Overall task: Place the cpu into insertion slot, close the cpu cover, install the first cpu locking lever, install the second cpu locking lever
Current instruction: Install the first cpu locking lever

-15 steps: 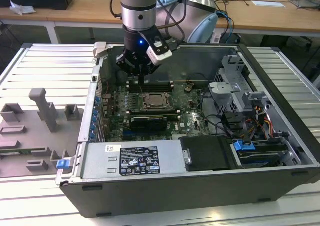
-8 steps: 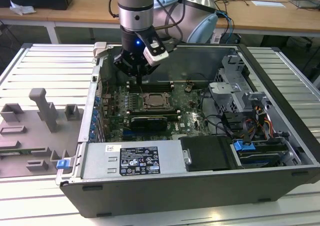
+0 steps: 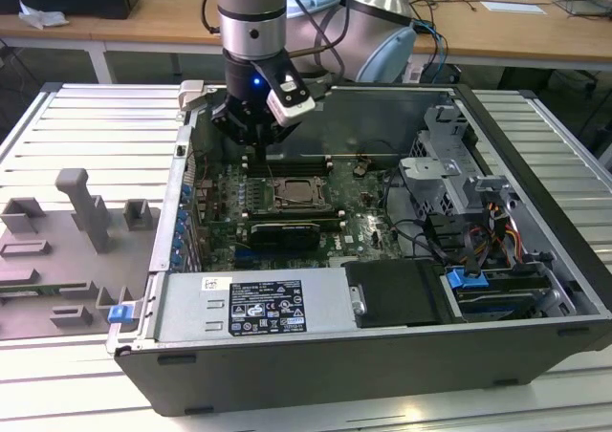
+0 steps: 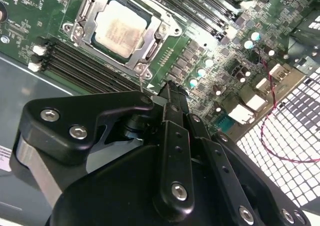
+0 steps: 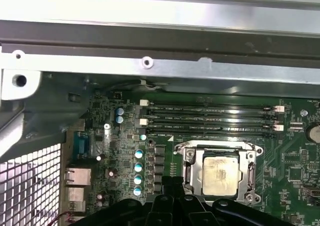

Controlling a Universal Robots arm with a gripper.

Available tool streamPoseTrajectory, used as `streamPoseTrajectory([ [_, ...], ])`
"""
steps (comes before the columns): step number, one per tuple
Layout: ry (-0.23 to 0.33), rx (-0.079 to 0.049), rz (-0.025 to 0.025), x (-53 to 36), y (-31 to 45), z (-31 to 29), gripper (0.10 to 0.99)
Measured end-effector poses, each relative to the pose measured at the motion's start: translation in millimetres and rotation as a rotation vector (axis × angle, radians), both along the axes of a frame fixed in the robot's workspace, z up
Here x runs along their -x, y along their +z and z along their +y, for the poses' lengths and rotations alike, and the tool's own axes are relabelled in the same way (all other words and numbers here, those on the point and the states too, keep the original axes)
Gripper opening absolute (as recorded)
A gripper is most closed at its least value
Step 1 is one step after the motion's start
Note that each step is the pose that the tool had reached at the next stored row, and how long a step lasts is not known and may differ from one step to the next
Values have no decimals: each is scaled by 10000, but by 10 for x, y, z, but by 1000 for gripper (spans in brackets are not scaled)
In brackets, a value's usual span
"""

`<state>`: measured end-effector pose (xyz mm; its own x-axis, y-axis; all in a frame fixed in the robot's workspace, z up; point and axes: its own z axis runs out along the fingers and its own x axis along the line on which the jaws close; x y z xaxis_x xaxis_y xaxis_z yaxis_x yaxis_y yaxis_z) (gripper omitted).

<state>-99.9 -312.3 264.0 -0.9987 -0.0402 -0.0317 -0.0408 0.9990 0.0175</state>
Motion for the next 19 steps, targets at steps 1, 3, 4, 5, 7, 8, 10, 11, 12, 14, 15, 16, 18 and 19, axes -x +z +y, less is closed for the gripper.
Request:
streamPoseTrajectory([
  [1, 0, -1, -1, 12, -3, 0, 106],
  [3, 0, -1, 0, 22, -5, 1, 106],
  [4, 0, 1, 0, 26, -8, 3, 106],
  [5, 1, 0, 1, 29, -10, 7, 106],
  [7, 1, 0, 0, 39, -15, 20, 106],
  [8, 0, 0, 0, 49, -19, 38, 106],
  [10, 0, 0, 0, 74, -22, 65, 106],
  [11, 0, 0, 0, 79, -24, 79, 106],
  [12, 1, 0, -1, 84, -26, 99, 106],
  [14, 0, 0, 0, 93, -30, 137, 106],
  [15, 0, 1, 0, 95, -33, 157, 106],
  [16, 0, 1, 0, 95, -35, 168, 106],
  [18, 0, 1, 1, 95, -39, 185, 106],
  [19, 1, 1, 1, 95, -39, 189, 106],
])
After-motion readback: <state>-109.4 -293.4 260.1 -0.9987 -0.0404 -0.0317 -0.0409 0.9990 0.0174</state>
